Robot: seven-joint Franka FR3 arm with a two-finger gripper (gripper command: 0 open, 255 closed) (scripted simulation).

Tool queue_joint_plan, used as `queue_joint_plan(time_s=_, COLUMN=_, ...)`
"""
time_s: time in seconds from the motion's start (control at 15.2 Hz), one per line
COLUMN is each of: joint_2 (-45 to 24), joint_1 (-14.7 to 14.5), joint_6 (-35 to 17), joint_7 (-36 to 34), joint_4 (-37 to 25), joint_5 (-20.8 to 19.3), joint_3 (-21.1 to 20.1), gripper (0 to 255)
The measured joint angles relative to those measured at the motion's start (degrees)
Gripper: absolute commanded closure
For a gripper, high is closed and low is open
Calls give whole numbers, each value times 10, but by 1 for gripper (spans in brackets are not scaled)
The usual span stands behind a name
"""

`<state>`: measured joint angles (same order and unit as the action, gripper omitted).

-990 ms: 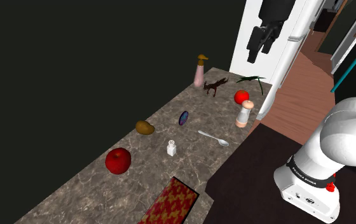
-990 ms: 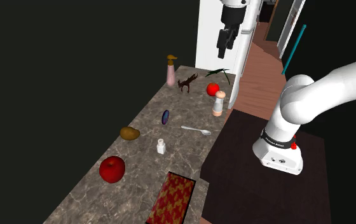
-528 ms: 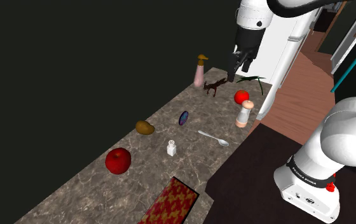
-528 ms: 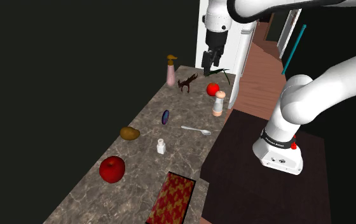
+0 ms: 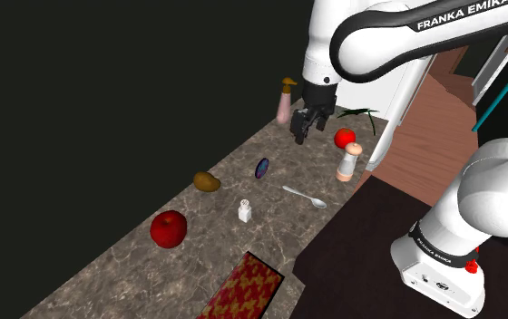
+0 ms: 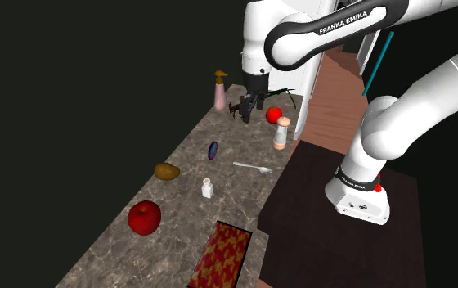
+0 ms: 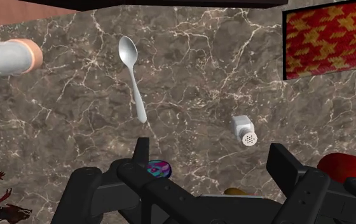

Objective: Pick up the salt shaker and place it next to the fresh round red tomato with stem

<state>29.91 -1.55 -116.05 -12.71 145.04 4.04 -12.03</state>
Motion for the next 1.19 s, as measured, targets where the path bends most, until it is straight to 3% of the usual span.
queue_joint_plan(time_s=0.66, joint_2=-203, joint_1=0, joint_6=-183, joint_7=-76, joint_4=-15, joint_5=-15, joint_3=-55, gripper=0)
queue_joint_plan(time_s=1.19, joint_2=-403, joint_1=-12, joint_6=-293, joint_7=-167, joint_4=-92, joint_5=-96, joint_3=-65, gripper=0)
